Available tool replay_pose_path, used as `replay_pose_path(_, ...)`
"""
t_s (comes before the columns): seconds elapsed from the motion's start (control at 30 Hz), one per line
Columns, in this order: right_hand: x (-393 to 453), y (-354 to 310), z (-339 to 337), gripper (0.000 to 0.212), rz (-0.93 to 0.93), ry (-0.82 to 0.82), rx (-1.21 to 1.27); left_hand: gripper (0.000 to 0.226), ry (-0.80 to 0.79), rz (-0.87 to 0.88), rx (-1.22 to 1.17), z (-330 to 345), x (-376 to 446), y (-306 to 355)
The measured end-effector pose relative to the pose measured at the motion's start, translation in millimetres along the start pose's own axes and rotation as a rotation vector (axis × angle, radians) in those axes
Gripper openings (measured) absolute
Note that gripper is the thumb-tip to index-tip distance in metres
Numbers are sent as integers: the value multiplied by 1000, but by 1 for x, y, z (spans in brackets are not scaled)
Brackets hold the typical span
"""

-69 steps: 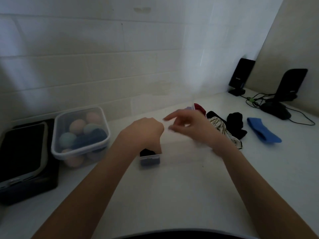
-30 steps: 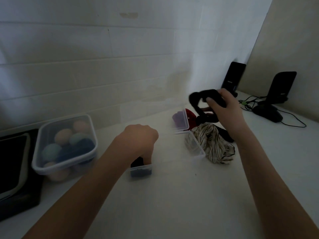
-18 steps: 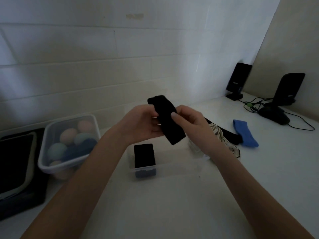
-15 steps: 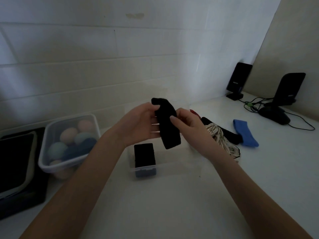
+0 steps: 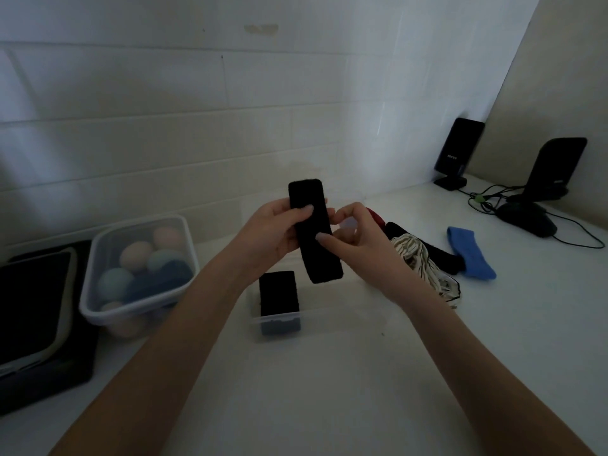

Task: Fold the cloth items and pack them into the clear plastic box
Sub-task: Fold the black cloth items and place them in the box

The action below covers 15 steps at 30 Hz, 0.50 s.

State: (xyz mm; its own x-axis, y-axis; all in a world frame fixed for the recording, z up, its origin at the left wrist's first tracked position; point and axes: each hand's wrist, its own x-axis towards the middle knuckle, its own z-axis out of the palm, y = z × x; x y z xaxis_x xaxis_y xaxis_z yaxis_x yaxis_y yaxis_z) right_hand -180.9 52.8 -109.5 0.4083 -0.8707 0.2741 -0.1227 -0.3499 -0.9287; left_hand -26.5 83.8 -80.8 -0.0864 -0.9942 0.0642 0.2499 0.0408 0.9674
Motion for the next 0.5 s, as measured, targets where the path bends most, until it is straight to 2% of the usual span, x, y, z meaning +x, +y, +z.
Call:
replay_pose_path(0.13, -5, -9, -2, 15, -128, 5, 108, 30, 42, 37, 173, 4, 1, -5)
replay_pose_path(0.2, -6, -11, -4, 15, -161, -25, 73, 30, 55, 34, 180, 3, 2, -5)
replay_pose_path(0.37, -9, -8, -11, 52, -224, -186, -133, 30, 43, 7, 56, 1, 2, -3)
replay_pose_path(0.5, -10, -5, -13, 42, -273, -196, -309, 26, -24, -74, -103, -3, 3, 1)
